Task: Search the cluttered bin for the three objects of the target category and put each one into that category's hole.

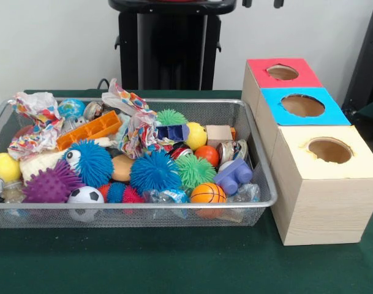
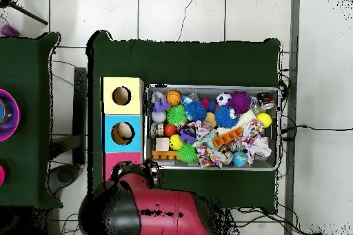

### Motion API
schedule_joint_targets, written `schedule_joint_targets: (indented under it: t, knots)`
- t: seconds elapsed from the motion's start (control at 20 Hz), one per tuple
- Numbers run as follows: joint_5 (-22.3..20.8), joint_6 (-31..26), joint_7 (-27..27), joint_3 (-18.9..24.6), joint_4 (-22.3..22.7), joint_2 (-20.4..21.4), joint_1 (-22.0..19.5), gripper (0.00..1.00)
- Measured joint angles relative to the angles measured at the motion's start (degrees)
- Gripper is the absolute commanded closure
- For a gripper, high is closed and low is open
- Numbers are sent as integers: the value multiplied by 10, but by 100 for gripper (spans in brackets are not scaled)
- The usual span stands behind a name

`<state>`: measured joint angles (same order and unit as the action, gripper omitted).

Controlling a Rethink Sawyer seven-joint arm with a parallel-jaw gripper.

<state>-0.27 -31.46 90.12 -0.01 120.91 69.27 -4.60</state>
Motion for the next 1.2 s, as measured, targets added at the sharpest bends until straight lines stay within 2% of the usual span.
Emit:
schedule_joint_targets:
  t: [0.25, 0.8, 1.2]
  knots:
    - [0, 0, 0, 9, -17, -18, -10, 0]
    - [0, 0, 0, 53, -40, -75, -65, 0]
    - [-7, -13, 0, 66, -95, -113, -51, 0]
